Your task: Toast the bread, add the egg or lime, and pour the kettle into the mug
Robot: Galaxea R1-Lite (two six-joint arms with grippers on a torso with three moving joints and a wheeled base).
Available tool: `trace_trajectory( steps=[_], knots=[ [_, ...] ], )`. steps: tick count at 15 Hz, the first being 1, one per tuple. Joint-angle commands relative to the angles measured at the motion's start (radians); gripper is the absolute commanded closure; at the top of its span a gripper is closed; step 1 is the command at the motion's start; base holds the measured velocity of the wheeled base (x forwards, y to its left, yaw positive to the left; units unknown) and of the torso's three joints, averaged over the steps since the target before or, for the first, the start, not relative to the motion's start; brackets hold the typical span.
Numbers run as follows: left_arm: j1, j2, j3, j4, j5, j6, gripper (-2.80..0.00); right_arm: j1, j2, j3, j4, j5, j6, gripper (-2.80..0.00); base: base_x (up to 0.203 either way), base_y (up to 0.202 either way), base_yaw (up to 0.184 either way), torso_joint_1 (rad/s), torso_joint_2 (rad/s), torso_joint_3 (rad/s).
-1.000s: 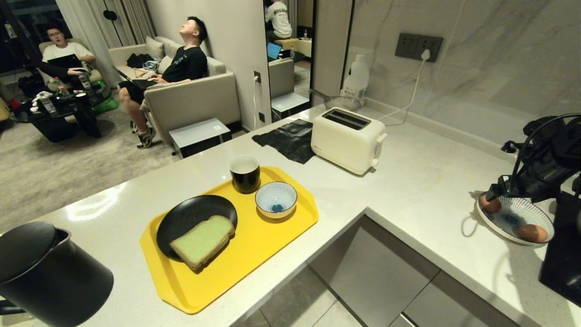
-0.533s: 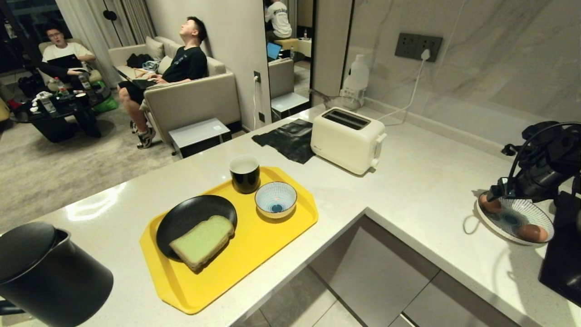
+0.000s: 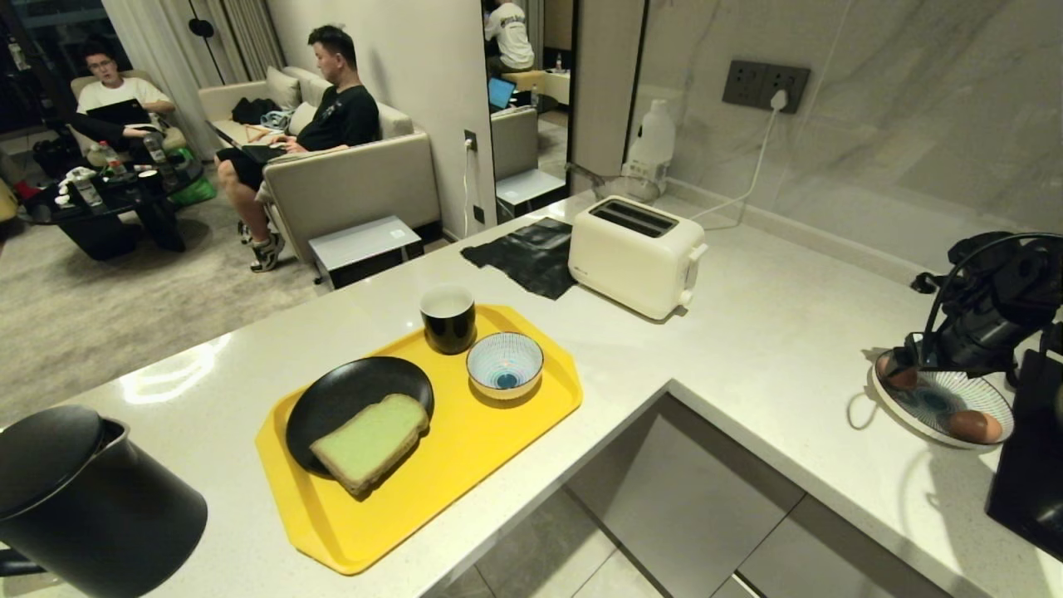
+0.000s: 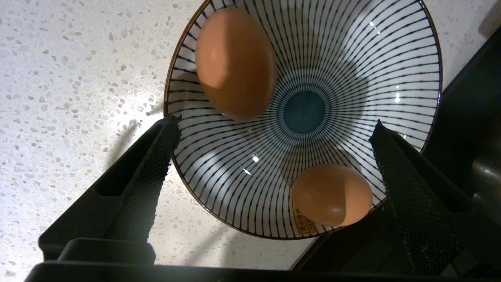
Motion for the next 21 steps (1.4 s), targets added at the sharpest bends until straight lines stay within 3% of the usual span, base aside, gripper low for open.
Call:
trace_trajectory(
  steps=[1, 5, 21],
  knots=[
    [0.000, -0.003, 0.000, 0.000, 0.000, 0.000, 0.00, 0.002, 0.002, 0.000, -0.004, 0.001, -0.007, -2.80, 0.000, 0.000, 0.000, 0.000, 0.00, 0.000],
    [0.000, -0.003, 0.000, 0.000, 0.000, 0.000, 0.00, 0.002, 0.004, -0.001, -0.022, 0.034, -0.051, -2.80, 0.000, 0.000, 0.000, 0.000, 0.00, 0.000],
    [0.000, -0.003, 0.000, 0.000, 0.000, 0.000, 0.00, -0.001, 0.059, -0.001, -0.107, 0.034, -0.051, -2.80, 0.000, 0.000, 0.000, 0.000, 0.00, 0.000]
  ],
)
